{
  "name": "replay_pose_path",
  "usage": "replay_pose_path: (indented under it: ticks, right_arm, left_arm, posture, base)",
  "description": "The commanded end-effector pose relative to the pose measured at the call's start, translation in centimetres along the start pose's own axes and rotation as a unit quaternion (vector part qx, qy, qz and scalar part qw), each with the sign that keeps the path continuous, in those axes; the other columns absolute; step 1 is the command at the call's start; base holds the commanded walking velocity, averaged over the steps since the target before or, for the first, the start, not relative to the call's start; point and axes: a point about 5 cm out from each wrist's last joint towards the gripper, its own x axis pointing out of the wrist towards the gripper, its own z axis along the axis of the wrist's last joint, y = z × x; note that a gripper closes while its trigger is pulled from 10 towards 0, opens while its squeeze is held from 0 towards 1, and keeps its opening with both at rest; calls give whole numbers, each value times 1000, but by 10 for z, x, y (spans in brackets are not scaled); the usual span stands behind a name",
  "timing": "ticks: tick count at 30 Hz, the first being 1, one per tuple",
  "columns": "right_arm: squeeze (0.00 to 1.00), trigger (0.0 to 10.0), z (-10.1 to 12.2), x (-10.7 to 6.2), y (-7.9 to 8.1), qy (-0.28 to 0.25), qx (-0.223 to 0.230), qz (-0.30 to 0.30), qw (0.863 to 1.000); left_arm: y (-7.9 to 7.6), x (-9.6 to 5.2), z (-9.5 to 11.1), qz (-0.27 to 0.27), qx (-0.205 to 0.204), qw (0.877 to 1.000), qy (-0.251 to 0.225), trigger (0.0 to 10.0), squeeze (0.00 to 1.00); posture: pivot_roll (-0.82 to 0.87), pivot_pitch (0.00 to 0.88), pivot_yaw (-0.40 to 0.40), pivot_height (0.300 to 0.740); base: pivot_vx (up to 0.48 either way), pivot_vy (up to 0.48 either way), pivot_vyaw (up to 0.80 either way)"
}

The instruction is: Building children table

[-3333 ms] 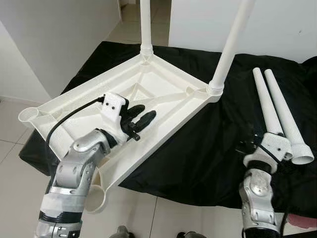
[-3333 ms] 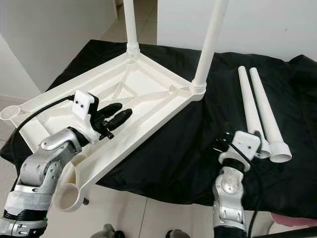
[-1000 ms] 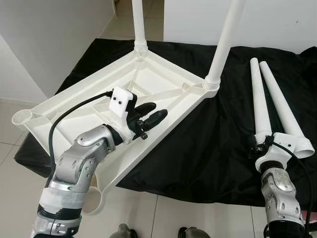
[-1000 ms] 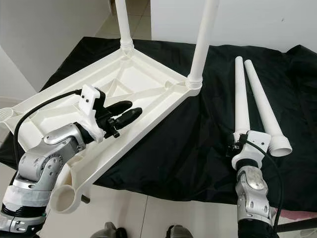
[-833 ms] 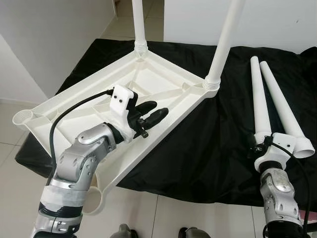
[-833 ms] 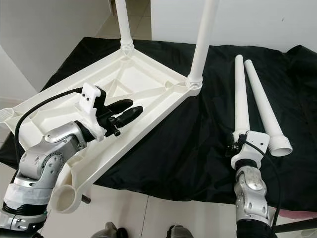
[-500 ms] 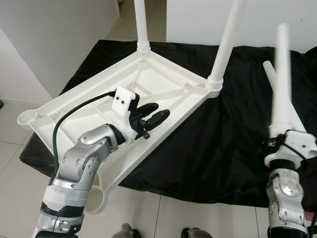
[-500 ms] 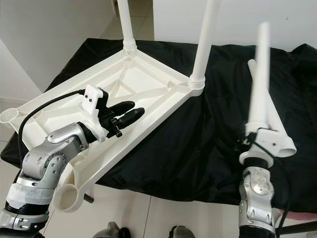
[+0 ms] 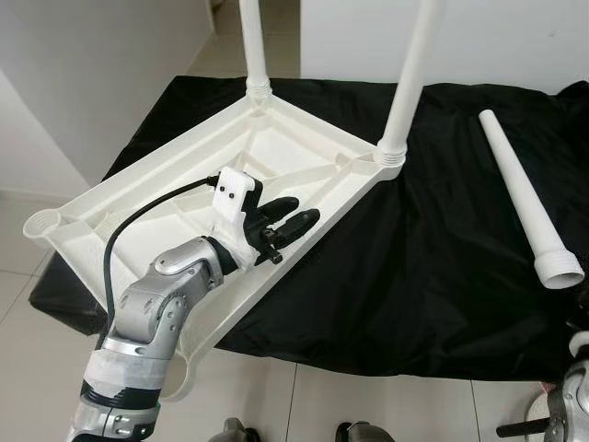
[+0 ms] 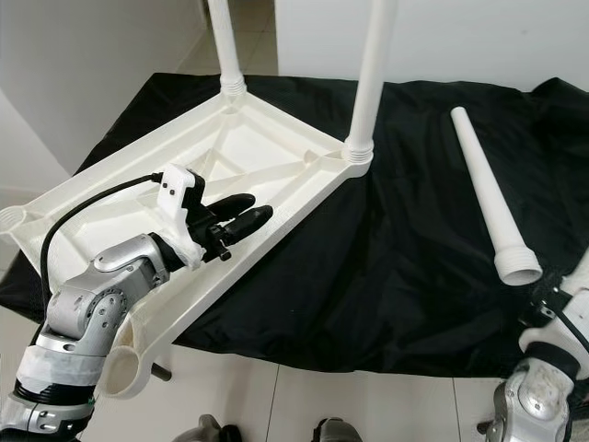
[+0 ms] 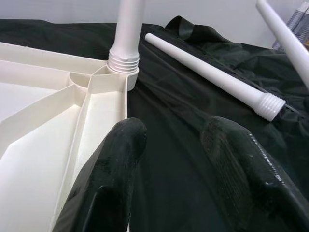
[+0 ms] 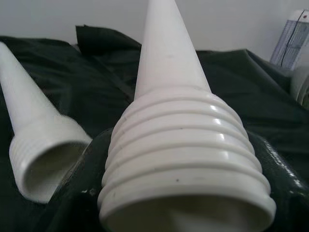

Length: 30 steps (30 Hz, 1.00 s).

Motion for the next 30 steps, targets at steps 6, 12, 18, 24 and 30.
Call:
replay_pose_path:
  ticks: [6,12,18,24,30]
  right_arm:
    - [0,10000,-24,-12,4,69,20,29,997]
    - [0,10000,-36,-18,15,112,45,69,990]
    - [0,10000,-34,-20,42,122,92,170,974]
    - [0,10000,-16,-21,63,92,139,264,950]
    - [0,10000,-7,-20,68,72,150,293,942]
  left_arm:
    - [-2,-1,-3,-7,-6,1000,7,10000,0]
    - [-3,-1,-4,-6,-7,1000,6,10000,0]
    - [0,-3,-1,1,-2,1000,2,10000,0]
    - [2,-3,1,3,2,1000,1,10000,0]
    - [3,-3,2,5,3,1000,0,10000,0]
  posture:
    - [-101,109,87,740]
    - [-97,107,83,740]
    - [-89,98,77,740]
    - [-84,96,75,740]
    - [-84,96,75,740]
  base:
    - [0,0,0]
    - [0,0,0]
    - [0,0,0]
    - [0,0,0]
    - [0,0,0]
